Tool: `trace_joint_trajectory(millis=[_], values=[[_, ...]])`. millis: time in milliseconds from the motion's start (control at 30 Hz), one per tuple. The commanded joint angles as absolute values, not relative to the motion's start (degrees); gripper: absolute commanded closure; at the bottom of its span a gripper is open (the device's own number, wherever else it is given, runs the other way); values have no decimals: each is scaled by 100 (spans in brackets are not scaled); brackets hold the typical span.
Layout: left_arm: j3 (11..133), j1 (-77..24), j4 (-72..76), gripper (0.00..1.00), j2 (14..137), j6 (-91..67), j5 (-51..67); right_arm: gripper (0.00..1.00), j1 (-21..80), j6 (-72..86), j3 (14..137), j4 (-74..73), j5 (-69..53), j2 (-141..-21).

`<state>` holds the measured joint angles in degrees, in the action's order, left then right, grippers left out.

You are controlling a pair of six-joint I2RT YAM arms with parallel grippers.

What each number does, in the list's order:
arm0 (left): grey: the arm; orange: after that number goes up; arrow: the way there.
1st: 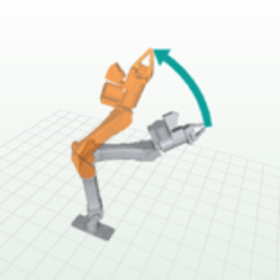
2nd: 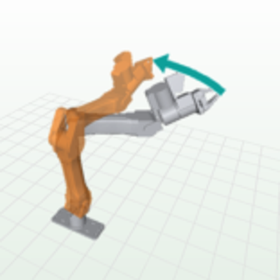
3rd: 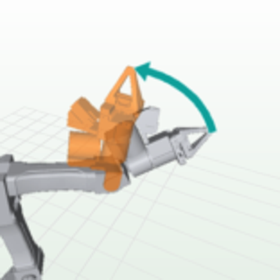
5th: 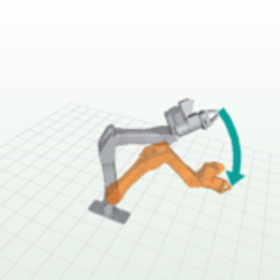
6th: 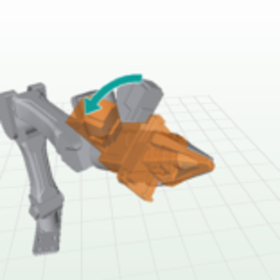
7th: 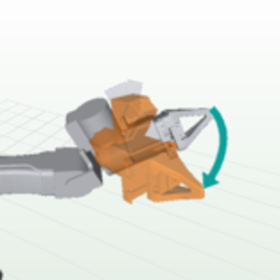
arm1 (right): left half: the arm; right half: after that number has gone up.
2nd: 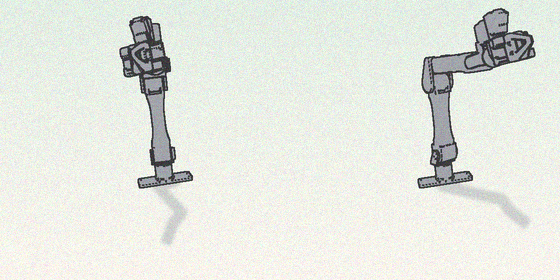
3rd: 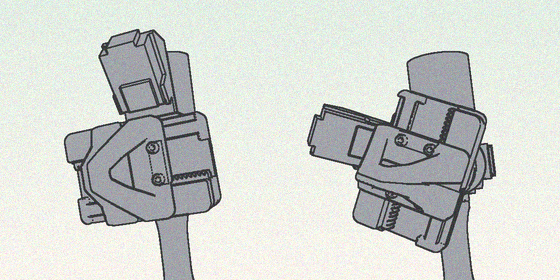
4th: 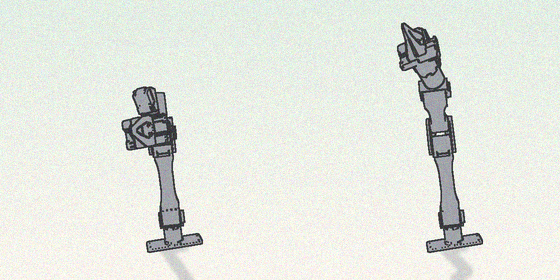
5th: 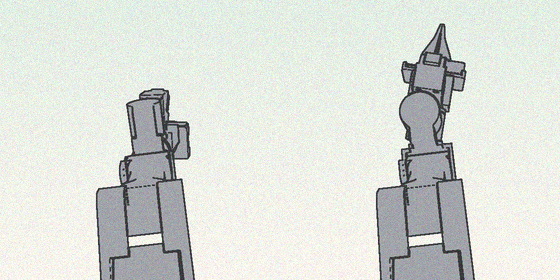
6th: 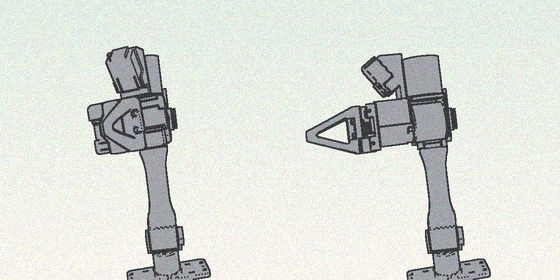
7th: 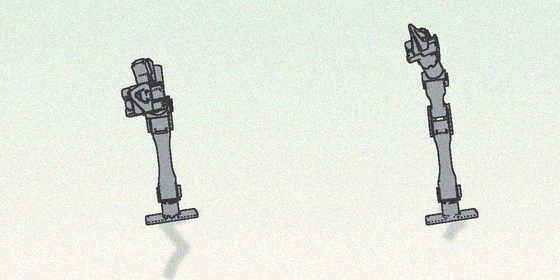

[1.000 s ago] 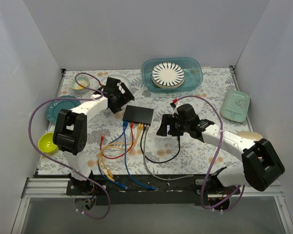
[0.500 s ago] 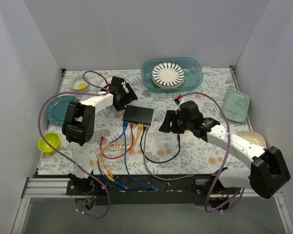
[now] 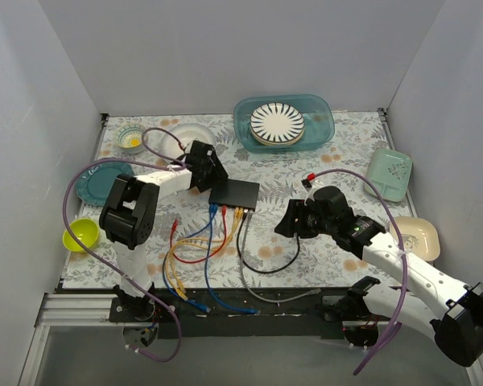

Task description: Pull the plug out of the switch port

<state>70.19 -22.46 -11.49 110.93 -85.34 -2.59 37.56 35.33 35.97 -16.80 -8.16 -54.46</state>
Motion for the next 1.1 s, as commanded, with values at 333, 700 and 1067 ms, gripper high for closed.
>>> trace_joint_trajectory(millis=[333, 700, 1067], values=[[5282, -3120, -2143, 40, 9151, -8868, -395, 36, 3779, 3516, 3577, -1565, -721, -5668], [6335, -2936, -2268, 29, 8664, -9176, -1802, 57, 3551, 4385, 3278, -721, -229, -6351], [7374, -2039, -2329, 50, 10810, -9193, -616, 99, 2849, 4518, 4236, -554, -35, -8225]])
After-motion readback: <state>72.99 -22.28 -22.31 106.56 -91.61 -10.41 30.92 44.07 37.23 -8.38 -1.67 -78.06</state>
